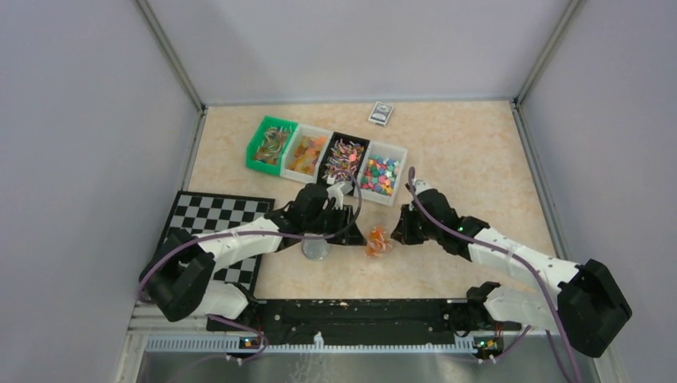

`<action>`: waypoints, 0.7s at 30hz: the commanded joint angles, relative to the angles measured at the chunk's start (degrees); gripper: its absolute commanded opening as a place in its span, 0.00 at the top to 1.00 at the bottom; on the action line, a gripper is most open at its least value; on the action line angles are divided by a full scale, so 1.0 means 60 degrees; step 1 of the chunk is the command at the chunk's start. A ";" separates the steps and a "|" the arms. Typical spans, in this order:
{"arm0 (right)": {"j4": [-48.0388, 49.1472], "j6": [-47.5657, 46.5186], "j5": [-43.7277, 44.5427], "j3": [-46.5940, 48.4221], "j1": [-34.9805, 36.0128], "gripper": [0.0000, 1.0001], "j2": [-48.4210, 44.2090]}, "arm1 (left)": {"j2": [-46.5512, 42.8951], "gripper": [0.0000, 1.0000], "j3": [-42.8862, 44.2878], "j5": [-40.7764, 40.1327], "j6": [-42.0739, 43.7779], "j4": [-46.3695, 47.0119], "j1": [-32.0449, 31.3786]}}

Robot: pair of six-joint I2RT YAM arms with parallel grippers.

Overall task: Pack the candies
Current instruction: Adjust the packing bottle at the center of the board, then pick up the bottle lid at the center of the board.

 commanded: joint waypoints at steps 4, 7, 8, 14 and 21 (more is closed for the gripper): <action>-0.0500 -0.0465 0.0313 0.0589 0.0117 0.98 -0.0170 | -0.1095 0.54 0.0188 -0.1276 0.0279 -0.0612 -0.0036; -0.0785 -0.0500 0.0519 0.0747 0.0167 0.85 -0.0124 | -0.1210 0.50 0.0419 -0.2048 0.0464 -0.1748 -0.0036; -0.0834 -0.0505 0.0552 0.0789 0.0158 0.83 -0.0139 | -0.1178 0.50 0.0574 -0.2371 0.0504 -0.2241 -0.0036; -0.0924 -0.0261 0.0422 0.0958 0.0167 0.73 -0.0501 | -0.0849 0.52 0.1156 -0.3588 0.0431 -0.4672 -0.0036; -0.1296 -0.0031 0.0448 0.1175 0.0169 0.70 -0.1266 | -0.0753 0.53 0.0774 -0.4144 0.0224 -0.5574 -0.0058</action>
